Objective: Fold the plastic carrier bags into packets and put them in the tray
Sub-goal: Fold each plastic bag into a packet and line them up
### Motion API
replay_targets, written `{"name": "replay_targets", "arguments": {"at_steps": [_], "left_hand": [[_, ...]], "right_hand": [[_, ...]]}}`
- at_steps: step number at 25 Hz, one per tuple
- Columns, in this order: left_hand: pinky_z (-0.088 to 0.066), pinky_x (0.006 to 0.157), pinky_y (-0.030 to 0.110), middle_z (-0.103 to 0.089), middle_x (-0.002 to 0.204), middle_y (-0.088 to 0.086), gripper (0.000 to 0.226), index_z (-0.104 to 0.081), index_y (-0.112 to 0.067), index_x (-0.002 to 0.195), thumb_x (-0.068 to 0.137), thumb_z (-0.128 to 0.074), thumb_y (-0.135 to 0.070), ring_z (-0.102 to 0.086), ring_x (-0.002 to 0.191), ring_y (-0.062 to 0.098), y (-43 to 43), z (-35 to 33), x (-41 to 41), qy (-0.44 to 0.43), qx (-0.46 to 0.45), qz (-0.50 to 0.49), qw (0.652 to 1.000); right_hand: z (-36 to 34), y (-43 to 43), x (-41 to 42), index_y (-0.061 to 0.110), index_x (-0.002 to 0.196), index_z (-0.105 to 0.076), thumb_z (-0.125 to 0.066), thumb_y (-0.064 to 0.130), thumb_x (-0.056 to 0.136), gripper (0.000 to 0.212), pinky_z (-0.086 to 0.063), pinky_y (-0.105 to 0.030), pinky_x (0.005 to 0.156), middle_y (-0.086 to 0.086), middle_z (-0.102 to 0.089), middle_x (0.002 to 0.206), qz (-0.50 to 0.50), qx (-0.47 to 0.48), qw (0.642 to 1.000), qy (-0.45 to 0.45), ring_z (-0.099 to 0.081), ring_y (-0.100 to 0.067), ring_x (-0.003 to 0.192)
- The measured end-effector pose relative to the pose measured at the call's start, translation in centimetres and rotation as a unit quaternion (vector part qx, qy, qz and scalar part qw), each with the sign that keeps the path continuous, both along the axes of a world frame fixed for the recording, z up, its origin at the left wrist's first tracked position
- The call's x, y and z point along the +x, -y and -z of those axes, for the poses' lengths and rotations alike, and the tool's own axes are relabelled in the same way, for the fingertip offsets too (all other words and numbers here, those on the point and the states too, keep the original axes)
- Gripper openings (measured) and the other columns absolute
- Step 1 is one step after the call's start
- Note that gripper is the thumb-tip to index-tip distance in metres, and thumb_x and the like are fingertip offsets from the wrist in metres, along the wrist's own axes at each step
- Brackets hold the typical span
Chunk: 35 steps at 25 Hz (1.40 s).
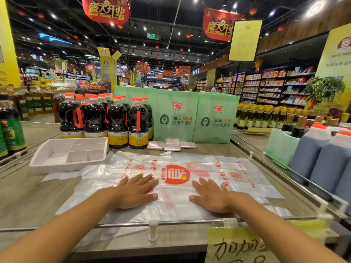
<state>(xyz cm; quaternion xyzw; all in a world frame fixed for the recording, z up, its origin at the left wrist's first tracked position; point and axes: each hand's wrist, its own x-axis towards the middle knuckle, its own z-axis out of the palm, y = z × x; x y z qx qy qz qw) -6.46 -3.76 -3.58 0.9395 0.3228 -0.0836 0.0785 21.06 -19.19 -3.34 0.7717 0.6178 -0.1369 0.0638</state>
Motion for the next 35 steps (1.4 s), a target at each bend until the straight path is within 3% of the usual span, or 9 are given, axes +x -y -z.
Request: {"name": "replay_targets", "arguments": {"at_steps": [2, 6, 9, 12, 16, 21, 24, 27, 35], "left_hand": [[0.012, 0.124, 0.052, 0.016, 0.167, -0.017, 0.069, 0.007, -0.05, 0.158, 0.098, -0.018, -0.074, 0.018, 0.155, 0.017, 0.1, 0.0, -0.1, 0.0, -0.003, 0.0, 1.0], [0.011, 0.123, 0.051, 0.021, 0.167, -0.014, 0.081, 0.013, -0.047, 0.157, 0.089, -0.014, -0.081, 0.019, 0.155, 0.019, -0.3, -0.7, -0.7, -0.052, -0.011, 0.011, 0.999], [0.011, 0.123, 0.05, 0.024, 0.166, -0.011, 0.078, 0.017, -0.046, 0.156, 0.094, -0.018, -0.079, 0.021, 0.154, 0.02, -0.8, -0.9, -2.2, -0.068, -0.021, 0.011, 0.997], [0.013, 0.123, 0.049, 0.025, 0.164, -0.016, 0.098, 0.018, -0.051, 0.154, 0.074, -0.012, -0.099, 0.023, 0.153, 0.016, -1.5, -1.0, -5.0, -0.063, -0.037, 0.007, 0.997], [0.014, 0.123, 0.046, 0.021, 0.164, -0.02, 0.109, 0.013, -0.055, 0.153, 0.059, -0.012, -0.106, 0.021, 0.153, 0.012, -1.6, -0.7, -6.1, -0.039, -0.042, 0.0, 0.998], [0.013, 0.124, 0.048, 0.017, 0.165, -0.021, 0.107, 0.009, -0.055, 0.155, 0.064, -0.017, -0.104, 0.018, 0.154, 0.012, -1.5, -0.5, -5.8, -0.009, -0.038, 0.008, 0.999], [0.009, 0.124, 0.049, 0.016, 0.166, -0.021, 0.096, 0.006, -0.053, 0.156, 0.077, -0.027, -0.097, 0.017, 0.155, 0.012, -0.9, -0.7, -5.1, 0.008, -0.017, 0.034, 0.999], [0.006, 0.124, 0.042, 0.009, 0.167, -0.02, 0.08, 0.001, -0.05, 0.158, 0.092, -0.035, -0.078, 0.011, 0.155, 0.01, 0.0, -0.9, -4.1, 0.025, -0.013, 0.058, 0.998], [0.009, 0.125, 0.043, 0.015, 0.166, -0.024, 0.096, 0.008, -0.053, 0.156, 0.072, -0.004, -0.097, 0.016, 0.153, 0.008, -0.5, -0.2, -4.3, 0.0, -0.019, 0.065, 0.998]], "right_hand": [[0.0, 1.3, 1.8, 0.041, 0.159, 0.012, -0.012, 0.084, 0.09, 0.085, 0.009, -0.055, 0.124, 0.006, 0.022, 0.168, 0.016, -0.001, 1.0, 0.001, 0.02, -0.023, 0.155], [-0.9, 4.4, 5.2, 0.035, 0.161, 0.01, -0.001, 0.098, 0.053, 0.125, 0.005, -0.049, 0.125, 0.005, 0.019, 0.169, 0.038, -0.005, 0.999, -0.004, 0.015, -0.023, 0.156], [-0.7, 5.8, 7.5, 0.035, 0.161, 0.01, -0.008, 0.09, 0.077, 0.102, 0.003, -0.046, 0.126, 0.003, 0.016, 0.17, 0.056, -0.013, 0.998, 0.011, 0.012, -0.024, 0.157], [-0.7, 6.5, 9.5, 0.037, 0.161, 0.007, -0.007, 0.092, 0.079, 0.1, 0.002, -0.048, 0.126, 0.003, 0.011, 0.171, 0.073, -0.021, 0.997, 0.022, 0.008, -0.026, 0.157], [-1.0, 7.9, 11.2, 0.04, 0.161, 0.002, -0.016, 0.061, 0.105, 0.063, 0.007, -0.052, 0.124, 0.003, 0.009, 0.171, 0.128, -0.005, 0.99, 0.062, 0.011, -0.027, 0.157], [-1.4, 8.1, 10.7, 0.039, 0.162, -0.004, -0.021, 0.062, 0.104, 0.064, 0.014, -0.047, 0.123, 0.004, 0.003, 0.171, 0.108, 0.061, 0.987, 0.098, 0.013, -0.02, 0.157], [-2.6, 7.7, 7.7, 0.035, 0.162, -0.013, -0.037, 0.064, 0.099, 0.073, 0.0, -0.038, 0.126, 0.009, -0.006, 0.17, 0.023, 0.144, 0.989, -0.014, 0.001, -0.013, 0.157], [-2.9, 6.3, 3.7, 0.038, 0.16, -0.02, -0.056, 0.065, 0.094, 0.081, -0.014, -0.035, 0.126, 0.017, -0.017, 0.167, -0.056, 0.129, 0.987, -0.082, -0.018, -0.008, 0.153], [-1.8, 3.3, 0.7, 0.033, 0.16, -0.028, -0.048, 0.052, 0.104, 0.062, -0.023, -0.034, 0.123, 0.013, -0.026, 0.166, -0.108, 0.108, 0.986, -0.065, -0.029, -0.013, 0.151]]}}
